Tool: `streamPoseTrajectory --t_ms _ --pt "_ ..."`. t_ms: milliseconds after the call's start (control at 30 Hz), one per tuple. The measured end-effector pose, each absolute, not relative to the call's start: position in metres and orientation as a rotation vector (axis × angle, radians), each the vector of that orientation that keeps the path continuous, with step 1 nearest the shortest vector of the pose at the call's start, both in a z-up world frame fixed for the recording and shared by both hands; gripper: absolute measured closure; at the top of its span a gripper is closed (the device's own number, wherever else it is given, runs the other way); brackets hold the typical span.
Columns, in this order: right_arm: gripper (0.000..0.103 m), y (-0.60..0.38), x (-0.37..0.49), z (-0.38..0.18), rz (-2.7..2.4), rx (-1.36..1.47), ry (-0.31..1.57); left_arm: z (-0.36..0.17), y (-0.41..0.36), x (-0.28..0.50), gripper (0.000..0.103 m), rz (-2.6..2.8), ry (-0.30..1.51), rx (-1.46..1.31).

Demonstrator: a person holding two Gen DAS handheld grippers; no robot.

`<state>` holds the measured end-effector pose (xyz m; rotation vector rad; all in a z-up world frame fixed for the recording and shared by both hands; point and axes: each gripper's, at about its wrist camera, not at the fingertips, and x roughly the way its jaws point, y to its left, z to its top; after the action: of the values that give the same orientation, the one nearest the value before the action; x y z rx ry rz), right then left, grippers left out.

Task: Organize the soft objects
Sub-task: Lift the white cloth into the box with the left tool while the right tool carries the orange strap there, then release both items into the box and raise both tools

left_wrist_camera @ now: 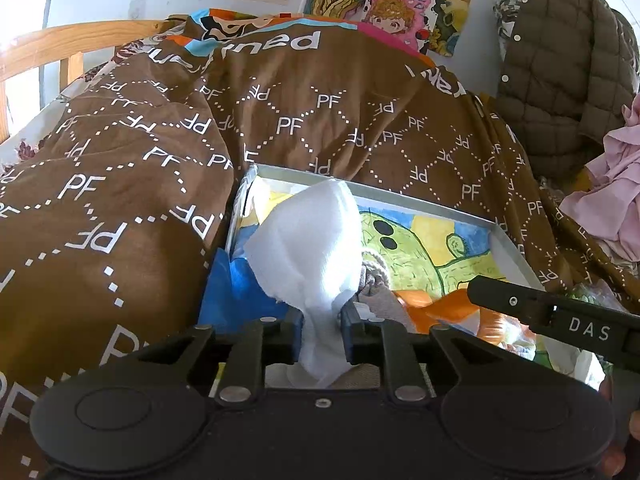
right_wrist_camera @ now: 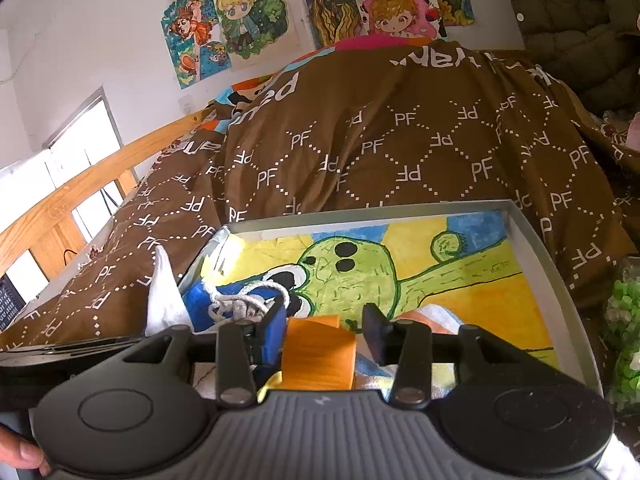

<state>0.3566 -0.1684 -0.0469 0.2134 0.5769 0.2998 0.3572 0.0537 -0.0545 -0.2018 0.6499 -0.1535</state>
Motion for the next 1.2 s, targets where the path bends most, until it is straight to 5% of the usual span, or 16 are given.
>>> streamPoseTrajectory --t_ms 700,1000,1200 --pt "0.006 -0.210 0.291 0.013 0.219 0.224 0.394 0.006 0.045 0.300 0.021 -0.114 0.485 -0.253" --pt "0.000 -0.223 0.234 0.045 0.229 0.183 0.242 0.047 0.043 0.242 0.001 -0.102 0.322 -0.262" --pt "0.000 -0.228 0.195 0.054 0.217 0.168 0.167 0.062 0.041 0.206 0.001 -0.097 0.250 -0.250"
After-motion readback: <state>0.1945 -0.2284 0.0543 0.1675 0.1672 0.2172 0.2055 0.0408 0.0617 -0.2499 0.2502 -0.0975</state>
